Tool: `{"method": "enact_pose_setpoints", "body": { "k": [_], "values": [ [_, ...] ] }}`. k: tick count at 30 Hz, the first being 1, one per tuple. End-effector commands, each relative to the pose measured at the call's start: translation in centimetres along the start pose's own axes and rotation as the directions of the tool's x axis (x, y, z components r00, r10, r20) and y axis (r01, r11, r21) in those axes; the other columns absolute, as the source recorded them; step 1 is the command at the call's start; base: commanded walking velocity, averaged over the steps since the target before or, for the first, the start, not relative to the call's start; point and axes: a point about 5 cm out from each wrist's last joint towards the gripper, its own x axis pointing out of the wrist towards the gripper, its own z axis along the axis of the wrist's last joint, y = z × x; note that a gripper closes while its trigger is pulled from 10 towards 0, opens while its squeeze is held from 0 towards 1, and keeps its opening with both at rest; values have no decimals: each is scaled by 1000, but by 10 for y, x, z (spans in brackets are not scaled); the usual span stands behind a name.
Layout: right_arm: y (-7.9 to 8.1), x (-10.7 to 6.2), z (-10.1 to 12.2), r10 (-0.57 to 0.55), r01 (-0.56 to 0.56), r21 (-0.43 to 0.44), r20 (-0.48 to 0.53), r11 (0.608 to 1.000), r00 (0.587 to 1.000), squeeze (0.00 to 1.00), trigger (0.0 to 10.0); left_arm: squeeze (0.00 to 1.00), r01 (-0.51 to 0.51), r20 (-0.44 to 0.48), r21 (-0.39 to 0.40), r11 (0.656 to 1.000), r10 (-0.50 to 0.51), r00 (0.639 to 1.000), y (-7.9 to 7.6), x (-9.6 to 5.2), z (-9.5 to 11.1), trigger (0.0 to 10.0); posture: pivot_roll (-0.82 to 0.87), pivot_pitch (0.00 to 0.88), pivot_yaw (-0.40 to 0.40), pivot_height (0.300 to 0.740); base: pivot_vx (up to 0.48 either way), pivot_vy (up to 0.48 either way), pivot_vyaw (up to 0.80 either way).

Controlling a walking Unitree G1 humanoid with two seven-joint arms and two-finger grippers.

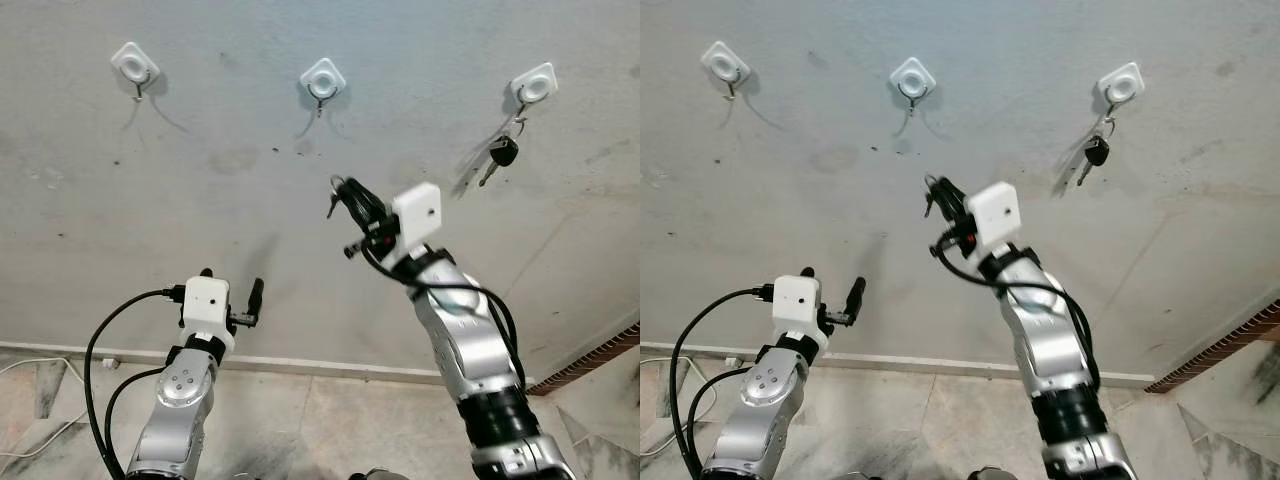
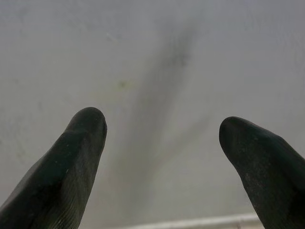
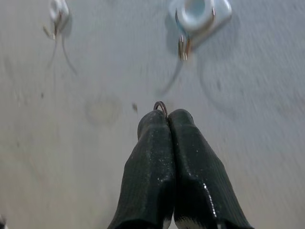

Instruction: Hang keys on a hook

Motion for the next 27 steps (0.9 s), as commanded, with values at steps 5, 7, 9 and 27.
{"method": "enact_pose_setpoints", "body": {
  "k": [5, 7, 9, 27],
  "values": [
    [-3, 24, 16, 13, -16, 41, 71, 999, 997, 0, 10000, 0, 17, -4, 11, 1000, -17, 1000, 1, -10, 0, 10000, 55, 186, 16, 740, 0, 0, 0],
    [-3, 26, 17, 14, -18, 46, 77, 999, 997, 0, 10000, 0, 17, -3, 11, 1000, -17, 1000, 1, -10, 0, 10000, 57, 186, 16, 740, 0, 0, 0],
    [-5, 31, 22, 11, -16, 54, 96, 998, 995, 0, 10000, 0, 16, -2, 14, 1000, -16, 1000, 2, -11, 1, 10000, 70, 183, 15, 740, 0, 0, 0],
    [-24, 25, 48, -2, -22, 114, 210, 993, 978, 0, 10000, 0, 69, -10, 11, 998, -69, 998, -3, -13, -1, 10000, 58, 171, 13, 740, 0, 0, 0]
  ]
}}
